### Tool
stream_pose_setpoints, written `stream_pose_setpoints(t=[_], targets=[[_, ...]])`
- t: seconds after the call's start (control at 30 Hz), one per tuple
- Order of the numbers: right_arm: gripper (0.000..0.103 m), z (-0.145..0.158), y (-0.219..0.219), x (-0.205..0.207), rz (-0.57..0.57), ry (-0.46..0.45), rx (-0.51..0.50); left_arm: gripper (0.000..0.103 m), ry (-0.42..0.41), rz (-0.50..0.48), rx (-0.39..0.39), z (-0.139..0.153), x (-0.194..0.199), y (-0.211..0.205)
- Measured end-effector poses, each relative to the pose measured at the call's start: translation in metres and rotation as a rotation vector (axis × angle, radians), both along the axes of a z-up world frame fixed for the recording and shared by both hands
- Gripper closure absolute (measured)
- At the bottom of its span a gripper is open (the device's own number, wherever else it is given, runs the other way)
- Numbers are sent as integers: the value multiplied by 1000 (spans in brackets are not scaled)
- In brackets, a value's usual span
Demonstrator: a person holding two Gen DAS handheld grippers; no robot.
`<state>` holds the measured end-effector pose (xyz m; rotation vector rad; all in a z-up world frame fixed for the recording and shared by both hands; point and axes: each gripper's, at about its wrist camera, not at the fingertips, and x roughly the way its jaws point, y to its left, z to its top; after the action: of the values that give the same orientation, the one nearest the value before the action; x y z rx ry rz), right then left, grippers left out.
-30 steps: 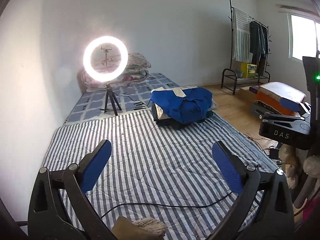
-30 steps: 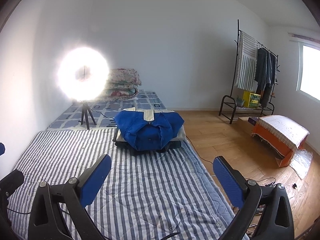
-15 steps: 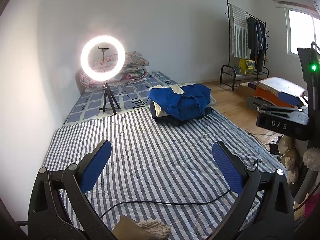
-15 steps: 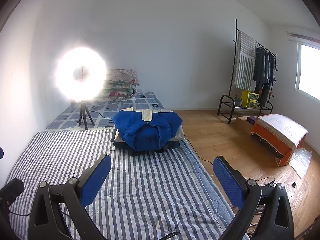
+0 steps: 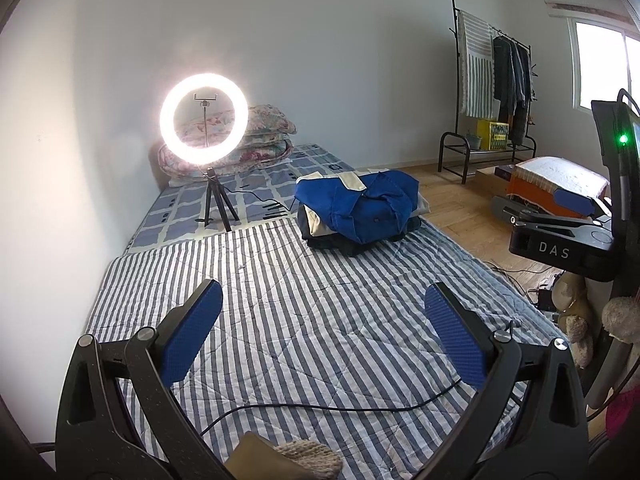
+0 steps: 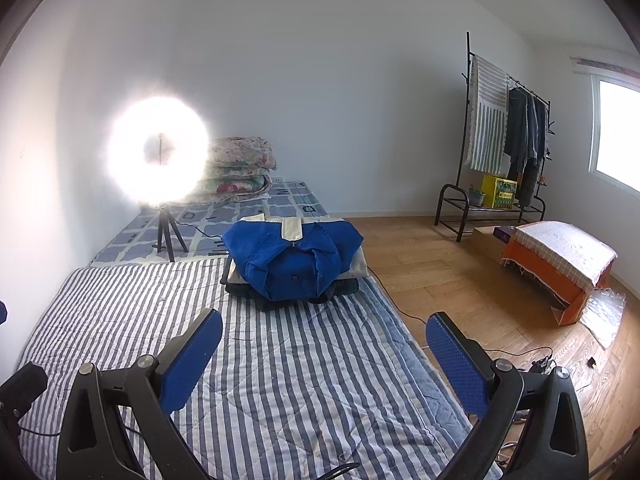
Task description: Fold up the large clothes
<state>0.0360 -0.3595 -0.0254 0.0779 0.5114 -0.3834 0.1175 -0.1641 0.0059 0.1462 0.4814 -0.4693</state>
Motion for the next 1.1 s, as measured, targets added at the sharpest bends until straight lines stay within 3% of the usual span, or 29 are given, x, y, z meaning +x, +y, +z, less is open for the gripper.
stream_pose_setpoints(t=[1.1], targets=[[0,-2,6,5,13,1,25,0,5,-1,-7,5,0,-2]])
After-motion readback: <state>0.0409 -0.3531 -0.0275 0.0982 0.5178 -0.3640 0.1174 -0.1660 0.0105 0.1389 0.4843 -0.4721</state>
